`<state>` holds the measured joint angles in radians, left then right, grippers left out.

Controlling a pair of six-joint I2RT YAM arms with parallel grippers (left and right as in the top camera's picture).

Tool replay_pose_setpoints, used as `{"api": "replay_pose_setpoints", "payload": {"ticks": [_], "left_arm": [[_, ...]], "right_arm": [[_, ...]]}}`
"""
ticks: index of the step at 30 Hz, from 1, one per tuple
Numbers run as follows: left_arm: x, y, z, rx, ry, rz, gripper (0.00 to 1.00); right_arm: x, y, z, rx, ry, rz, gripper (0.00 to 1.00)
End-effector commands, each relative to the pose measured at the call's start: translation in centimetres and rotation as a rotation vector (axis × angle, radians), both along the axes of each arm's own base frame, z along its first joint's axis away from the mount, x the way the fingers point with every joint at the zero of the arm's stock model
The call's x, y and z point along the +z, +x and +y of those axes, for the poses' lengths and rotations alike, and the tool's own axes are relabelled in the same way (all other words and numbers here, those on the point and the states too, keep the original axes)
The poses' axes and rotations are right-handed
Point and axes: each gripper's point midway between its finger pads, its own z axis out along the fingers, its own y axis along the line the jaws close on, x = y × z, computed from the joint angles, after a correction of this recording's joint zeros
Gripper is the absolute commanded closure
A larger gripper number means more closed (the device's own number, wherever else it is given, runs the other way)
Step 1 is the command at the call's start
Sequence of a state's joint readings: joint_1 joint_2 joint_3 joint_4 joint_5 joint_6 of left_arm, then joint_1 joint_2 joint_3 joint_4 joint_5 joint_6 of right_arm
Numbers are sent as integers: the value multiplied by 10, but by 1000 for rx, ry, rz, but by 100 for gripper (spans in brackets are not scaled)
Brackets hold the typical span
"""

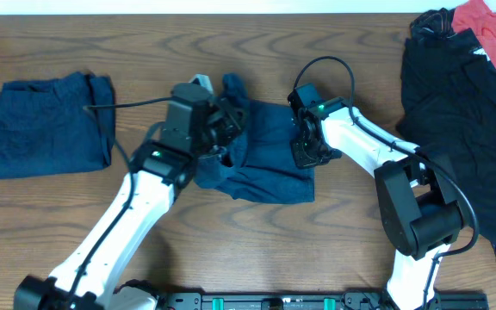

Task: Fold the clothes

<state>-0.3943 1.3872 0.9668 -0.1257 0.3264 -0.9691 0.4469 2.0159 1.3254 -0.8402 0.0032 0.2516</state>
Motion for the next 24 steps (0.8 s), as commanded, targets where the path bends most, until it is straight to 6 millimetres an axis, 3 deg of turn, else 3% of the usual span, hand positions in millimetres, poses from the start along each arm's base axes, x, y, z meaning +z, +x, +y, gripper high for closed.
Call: {"api": "replay_pose_setpoints", "payload": {"ticks": [1, 7, 12, 21, 24], "left_arm": [[8, 10, -17, 29, -46, -1, 94], [5, 12, -44, -10, -85, -16, 94], [4, 2, -61, -56, -87, -15, 94], [4, -3, -68, -75, -88, -15, 94], [6, -2, -69, -79, -94, -22, 63]], "right_arm": [[-18, -9, 5, 27, -2, 48, 94], [-18, -9, 5, 27, -3, 47, 94], [-18, -9, 5, 27, -2, 47, 94], [-18, -9, 5, 27, -2, 48, 94], [-18, -9, 5, 27, -3, 47, 94]]}}
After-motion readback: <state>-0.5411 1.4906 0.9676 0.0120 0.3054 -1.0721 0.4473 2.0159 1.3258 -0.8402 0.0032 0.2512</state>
